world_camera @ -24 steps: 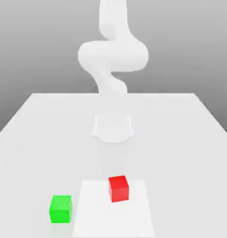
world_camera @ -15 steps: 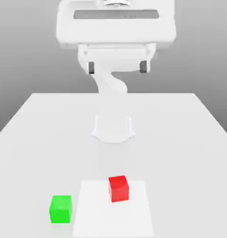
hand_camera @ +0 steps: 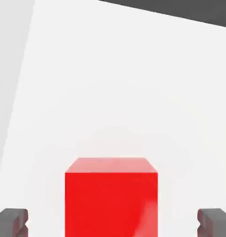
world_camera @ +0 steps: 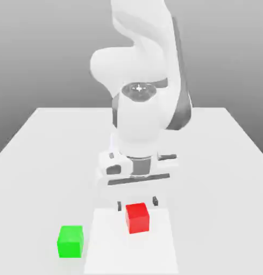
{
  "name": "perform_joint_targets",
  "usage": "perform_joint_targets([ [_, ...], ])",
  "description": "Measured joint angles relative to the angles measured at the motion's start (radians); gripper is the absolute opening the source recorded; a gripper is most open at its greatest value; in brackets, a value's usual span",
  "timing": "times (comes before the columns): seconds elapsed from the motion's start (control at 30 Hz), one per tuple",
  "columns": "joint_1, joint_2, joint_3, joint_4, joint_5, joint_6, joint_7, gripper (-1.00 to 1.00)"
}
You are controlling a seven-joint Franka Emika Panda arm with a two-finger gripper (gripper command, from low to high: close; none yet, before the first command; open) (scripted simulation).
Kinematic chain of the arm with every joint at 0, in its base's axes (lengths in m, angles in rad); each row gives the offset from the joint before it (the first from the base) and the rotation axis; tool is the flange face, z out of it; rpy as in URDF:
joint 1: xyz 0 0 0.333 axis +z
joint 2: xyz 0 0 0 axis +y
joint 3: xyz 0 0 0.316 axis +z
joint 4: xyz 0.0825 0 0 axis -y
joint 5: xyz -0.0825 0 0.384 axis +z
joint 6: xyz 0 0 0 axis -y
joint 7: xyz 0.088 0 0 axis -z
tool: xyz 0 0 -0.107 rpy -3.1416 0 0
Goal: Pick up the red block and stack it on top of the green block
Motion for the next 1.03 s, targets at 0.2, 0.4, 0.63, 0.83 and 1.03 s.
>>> perform_joint_targets([
  [0.2, -0.006, 0.035, 0.007, 0.005, 0.002, 0.03, -0.001, -1.0],
  [0.4, -0.004, -0.076, 0.001, -0.011, -0.013, -0.065, 0.009, -1.0],
  [0.63, -0.055, -0.166, -0.105, 0.093, -0.012, -0.261, -0.111, -1.0],
  [0.83, -0.19, -0.053, -0.165, 0.234, 0.035, -0.29, -0.281, -1.0],
  [1.03, -0.208, 0.046, -0.139, 0.243, 0.082, -0.202, -0.318, 1.0],
])
